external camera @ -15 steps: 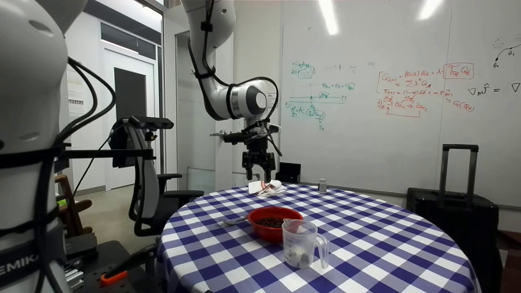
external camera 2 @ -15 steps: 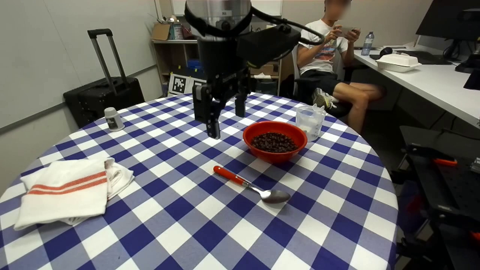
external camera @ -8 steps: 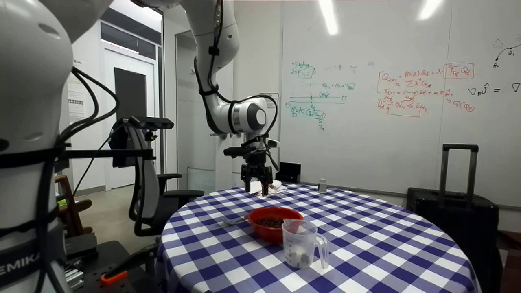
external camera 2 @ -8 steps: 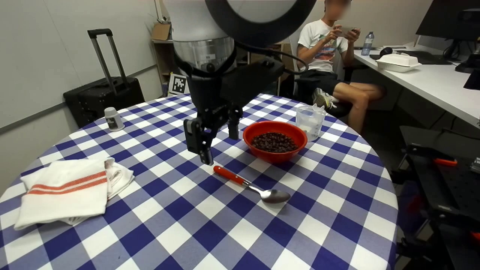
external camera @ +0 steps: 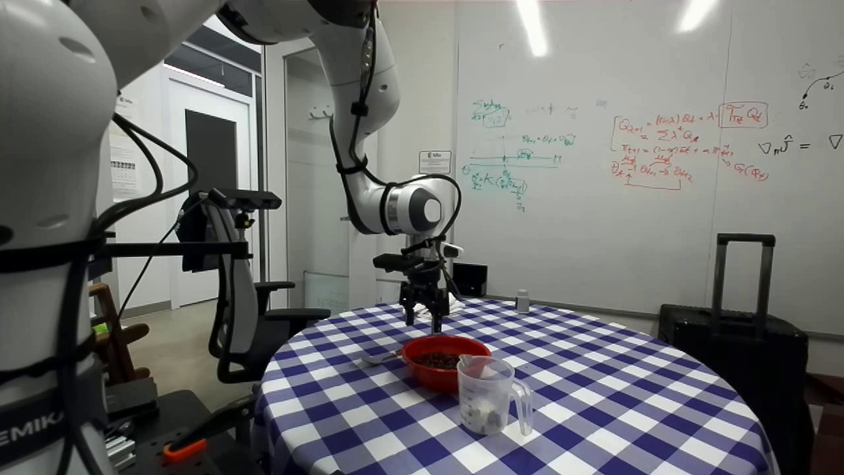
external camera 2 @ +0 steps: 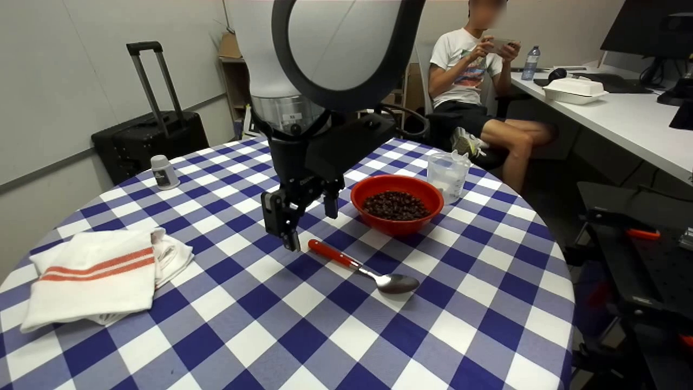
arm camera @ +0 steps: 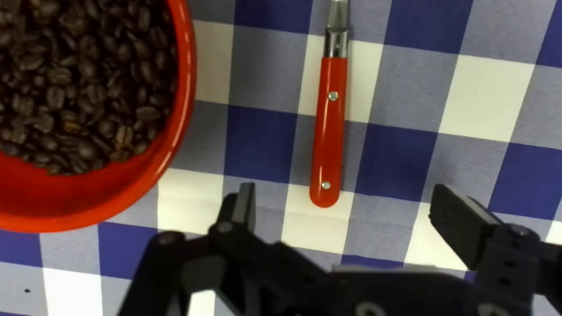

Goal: Use the orange spoon to put some of the contents of the orange bowl into the clear jug

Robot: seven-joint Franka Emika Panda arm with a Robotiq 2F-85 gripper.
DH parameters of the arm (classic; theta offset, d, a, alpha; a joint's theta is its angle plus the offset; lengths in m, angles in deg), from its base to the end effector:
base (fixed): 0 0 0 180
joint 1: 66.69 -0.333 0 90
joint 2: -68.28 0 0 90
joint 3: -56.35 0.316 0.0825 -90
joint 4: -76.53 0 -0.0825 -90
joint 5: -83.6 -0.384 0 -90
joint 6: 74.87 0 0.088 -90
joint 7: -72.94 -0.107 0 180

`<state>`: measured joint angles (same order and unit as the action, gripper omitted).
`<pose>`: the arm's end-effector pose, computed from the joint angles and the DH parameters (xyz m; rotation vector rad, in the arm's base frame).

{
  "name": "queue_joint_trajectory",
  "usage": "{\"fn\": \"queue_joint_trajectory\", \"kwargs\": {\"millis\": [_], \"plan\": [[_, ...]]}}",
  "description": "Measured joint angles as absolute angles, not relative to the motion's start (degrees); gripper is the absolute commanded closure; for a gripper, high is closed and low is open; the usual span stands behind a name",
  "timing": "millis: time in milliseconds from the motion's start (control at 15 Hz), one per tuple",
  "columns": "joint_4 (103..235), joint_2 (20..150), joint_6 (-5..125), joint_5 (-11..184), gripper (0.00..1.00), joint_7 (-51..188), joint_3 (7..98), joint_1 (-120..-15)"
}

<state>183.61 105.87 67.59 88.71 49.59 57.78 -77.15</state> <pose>0.6178 0.1299 0.1573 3.0871 -0.2058 -0.0383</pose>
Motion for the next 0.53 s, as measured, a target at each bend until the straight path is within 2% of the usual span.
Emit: {"fn": "queue_joint_trajectory", "kwargs": {"millis": [400, 467, 533], "plan": [[182.3, 108.5, 68.3, 85.4, 0.0, 52.2, 57.8, -75.9], [182.2, 108.8, 68.3, 85.1, 0.25, 52.4, 57.8, -75.7], [182.2, 109.1, 68.3, 85.0, 0.26, 52.5, 57.8, -75.5]]}}
